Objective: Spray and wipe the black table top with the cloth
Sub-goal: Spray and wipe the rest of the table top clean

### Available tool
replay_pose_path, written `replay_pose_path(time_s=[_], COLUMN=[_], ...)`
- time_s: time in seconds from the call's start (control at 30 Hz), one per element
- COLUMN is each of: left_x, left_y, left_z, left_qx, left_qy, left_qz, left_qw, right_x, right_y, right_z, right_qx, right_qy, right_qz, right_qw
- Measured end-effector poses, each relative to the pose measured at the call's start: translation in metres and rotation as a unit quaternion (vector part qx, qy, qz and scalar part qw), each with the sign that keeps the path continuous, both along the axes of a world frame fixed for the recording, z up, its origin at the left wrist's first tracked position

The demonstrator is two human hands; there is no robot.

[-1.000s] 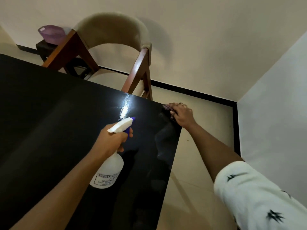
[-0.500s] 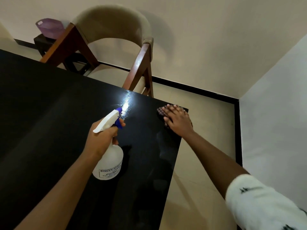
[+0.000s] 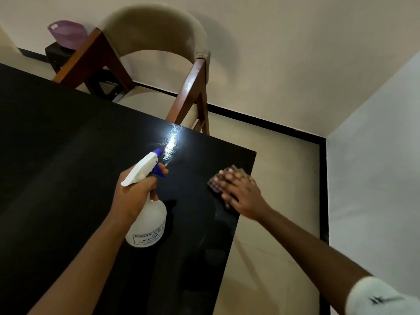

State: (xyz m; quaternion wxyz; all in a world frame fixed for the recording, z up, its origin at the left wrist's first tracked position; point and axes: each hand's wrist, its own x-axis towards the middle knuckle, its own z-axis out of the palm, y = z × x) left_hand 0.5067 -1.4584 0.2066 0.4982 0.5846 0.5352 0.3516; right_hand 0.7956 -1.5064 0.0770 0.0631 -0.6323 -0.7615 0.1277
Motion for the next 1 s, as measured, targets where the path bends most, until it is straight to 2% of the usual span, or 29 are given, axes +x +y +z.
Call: replay_pose_path(time_s=[0.13,0.33,0.43,0.5,0.63,0.87,1.0], left_x=[0.001,0.0,0.0,-0.002,-0.001,0.001,0.0], left_y=[-0.001,0.0,0.001,0.002,0.004,0.003,-0.004], left_z=[0.003,0.001,0.0,0.001,0.004,0.006,0.012], left_qx=[0.008,0.0,-0.008,-0.009,-0.024,-0.035,-0.015], left_qy=[-0.008,-0.03,-0.039,-0.05,-0.065,-0.076,-0.077], left_qz=[-0.004,0.029,0.066,0.068,0.091,0.091,0.078], left_qw=[1.0,0.999,0.997,0.996,0.993,0.992,0.994], right_x=[0.003,0.052,0.065,0.066,0.041,-0.029,-0.038], right_y=[0.005,0.095,0.121,0.122,0.077,-0.036,-0.053], right_z=[0.0,0.004,0.008,0.006,-0.002,0.002,0.004], right_qx=[-0.002,0.004,-0.015,-0.015,0.036,-0.001,-0.025], right_qy=[0.01,0.0,0.046,0.04,-0.005,0.032,0.039], right_qz=[0.04,-0.127,-0.169,-0.172,-0.106,0.048,0.093], right_qw=[0.999,0.992,0.984,0.984,0.994,0.998,0.995])
